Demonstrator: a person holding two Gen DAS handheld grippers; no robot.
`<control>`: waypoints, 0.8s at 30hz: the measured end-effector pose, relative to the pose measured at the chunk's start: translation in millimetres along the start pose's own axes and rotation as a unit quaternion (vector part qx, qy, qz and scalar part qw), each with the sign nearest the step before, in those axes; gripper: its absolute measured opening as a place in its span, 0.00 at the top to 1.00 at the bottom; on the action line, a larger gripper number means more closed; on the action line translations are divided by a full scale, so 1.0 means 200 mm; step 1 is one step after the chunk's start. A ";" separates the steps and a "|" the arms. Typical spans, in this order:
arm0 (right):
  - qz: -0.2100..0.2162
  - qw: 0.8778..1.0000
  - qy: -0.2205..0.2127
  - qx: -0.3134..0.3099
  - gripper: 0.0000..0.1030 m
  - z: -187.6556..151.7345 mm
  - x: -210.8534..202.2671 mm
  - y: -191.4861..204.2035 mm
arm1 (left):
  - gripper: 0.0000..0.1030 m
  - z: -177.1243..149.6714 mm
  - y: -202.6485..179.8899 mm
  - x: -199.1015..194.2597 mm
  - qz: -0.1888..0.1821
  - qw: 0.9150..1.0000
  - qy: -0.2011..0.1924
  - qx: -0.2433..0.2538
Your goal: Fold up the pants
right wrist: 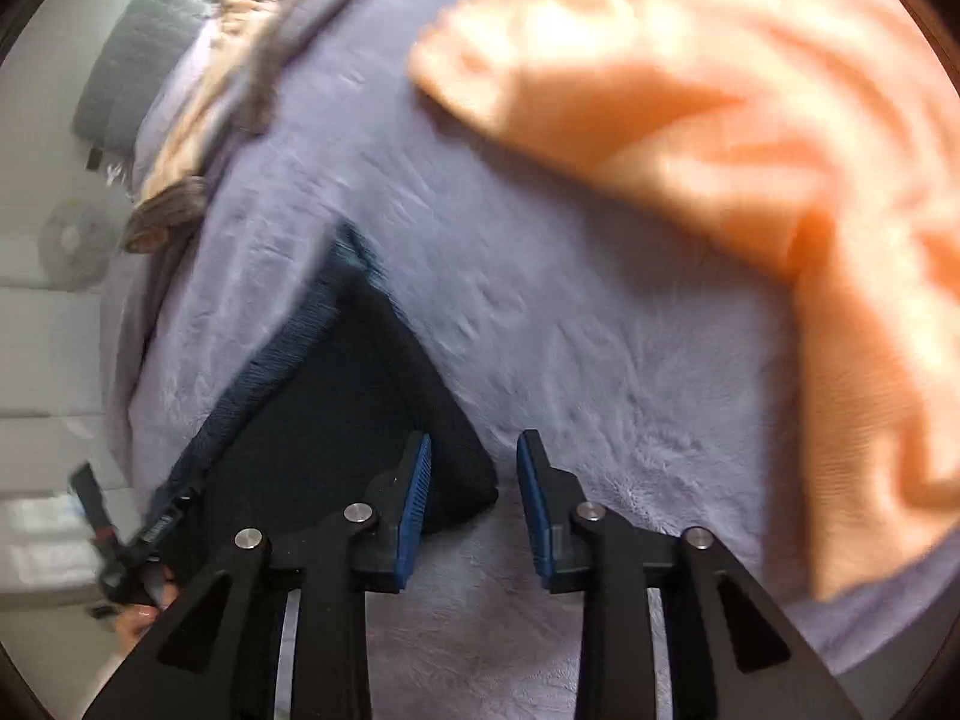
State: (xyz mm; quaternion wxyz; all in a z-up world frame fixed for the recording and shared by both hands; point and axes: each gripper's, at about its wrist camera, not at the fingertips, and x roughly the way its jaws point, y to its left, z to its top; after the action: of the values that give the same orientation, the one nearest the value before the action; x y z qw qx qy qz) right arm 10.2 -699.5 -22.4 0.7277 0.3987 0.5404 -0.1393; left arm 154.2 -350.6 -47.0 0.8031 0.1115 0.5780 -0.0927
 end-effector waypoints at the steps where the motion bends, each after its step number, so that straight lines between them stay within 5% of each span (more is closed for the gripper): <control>1: 0.006 0.999 -0.025 -0.037 0.67 0.00 -0.06 0.08 | 0.26 0.00 0.00 -0.02 0.002 1.000 -0.009 0.001; 4: 0.035 0.986 -0.019 -0.160 0.67 -0.01 -0.04 0.39 | 0.26 0.04 -0.01 0.08 0.017 1.000 0.005 0.013; 8: 0.001 0.970 0.037 -0.241 0.67 0.01 0.32 0.64 | 0.26 0.06 -0.05 0.23 0.038 0.999 -0.004 0.012; 12: -0.028 0.975 0.033 -0.217 0.76 0.15 0.56 0.64 | 0.26 0.16 -0.05 0.27 0.041 0.999 -0.002 0.003; 16: -0.026 0.984 0.020 -0.175 0.72 0.26 0.48 0.64 | 0.26 0.18 0.07 0.11 0.035 0.999 -0.013 -0.014; 24: 0.129 0.975 0.089 -0.154 0.61 -0.10 0.24 0.62 | 0.26 -0.21 0.52 -0.16 0.068 0.997 0.008 -0.039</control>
State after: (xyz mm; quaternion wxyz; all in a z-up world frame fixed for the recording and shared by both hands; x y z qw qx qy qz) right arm 93.7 -594.4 -14.6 0.7415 0.3589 0.5617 0.0771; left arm 134.3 -238.9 -21.7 0.8068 0.1195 0.5784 -0.0144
